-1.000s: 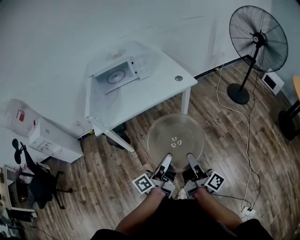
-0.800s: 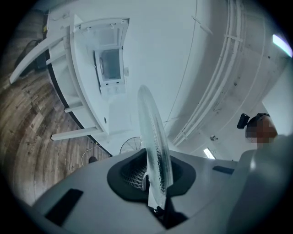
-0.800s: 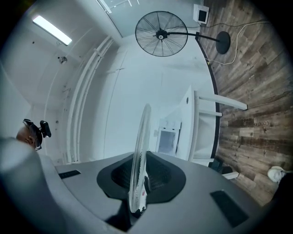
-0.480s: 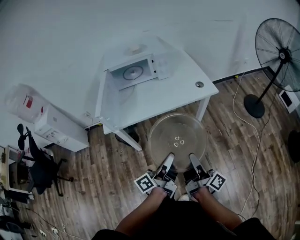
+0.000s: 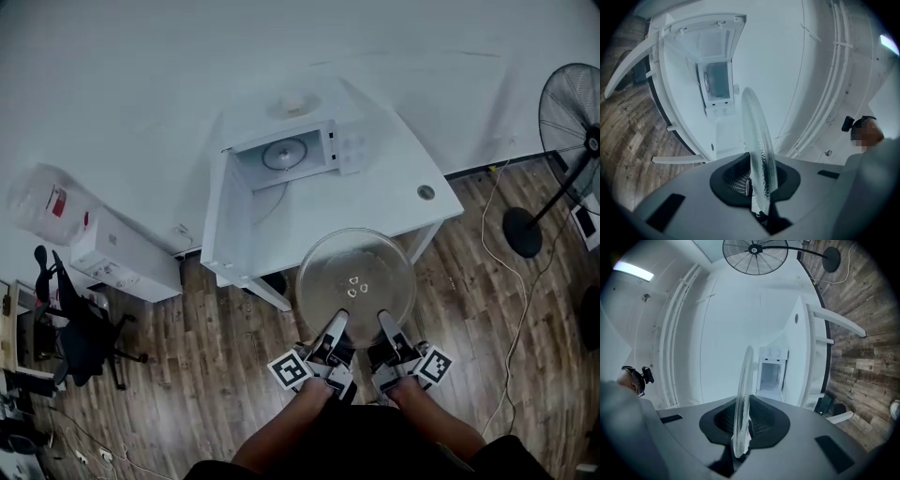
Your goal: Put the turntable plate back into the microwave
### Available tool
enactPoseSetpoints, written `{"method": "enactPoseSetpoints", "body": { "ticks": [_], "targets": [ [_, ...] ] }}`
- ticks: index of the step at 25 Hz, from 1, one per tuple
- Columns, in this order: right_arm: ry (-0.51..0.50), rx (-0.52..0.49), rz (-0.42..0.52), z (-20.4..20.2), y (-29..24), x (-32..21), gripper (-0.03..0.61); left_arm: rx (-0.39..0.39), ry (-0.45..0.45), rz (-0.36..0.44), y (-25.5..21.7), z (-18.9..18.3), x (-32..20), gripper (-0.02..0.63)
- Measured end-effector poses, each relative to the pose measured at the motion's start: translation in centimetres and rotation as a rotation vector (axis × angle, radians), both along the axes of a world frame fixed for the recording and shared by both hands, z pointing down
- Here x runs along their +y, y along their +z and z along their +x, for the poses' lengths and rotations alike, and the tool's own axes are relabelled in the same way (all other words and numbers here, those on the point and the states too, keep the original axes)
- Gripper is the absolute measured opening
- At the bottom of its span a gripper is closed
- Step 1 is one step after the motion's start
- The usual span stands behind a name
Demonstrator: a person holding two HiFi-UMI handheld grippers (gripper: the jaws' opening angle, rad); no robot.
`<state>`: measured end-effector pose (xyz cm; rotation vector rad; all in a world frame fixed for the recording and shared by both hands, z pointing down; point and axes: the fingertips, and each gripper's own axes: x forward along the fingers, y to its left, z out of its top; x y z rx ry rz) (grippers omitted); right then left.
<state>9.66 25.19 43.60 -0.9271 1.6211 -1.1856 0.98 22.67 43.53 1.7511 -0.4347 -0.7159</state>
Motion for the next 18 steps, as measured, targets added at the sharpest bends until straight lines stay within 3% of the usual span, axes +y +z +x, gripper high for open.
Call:
{"method": "enactPoseSetpoints", "body": {
  "ticks": [18],
  "targets": [
    [-0.032, 0.032, -0.007, -1.9, -0.1, -13.1, 0.054, 0.011, -0.026, -0.011, 0.1, -1.9, -12.9, 0.052]
  ]
}}
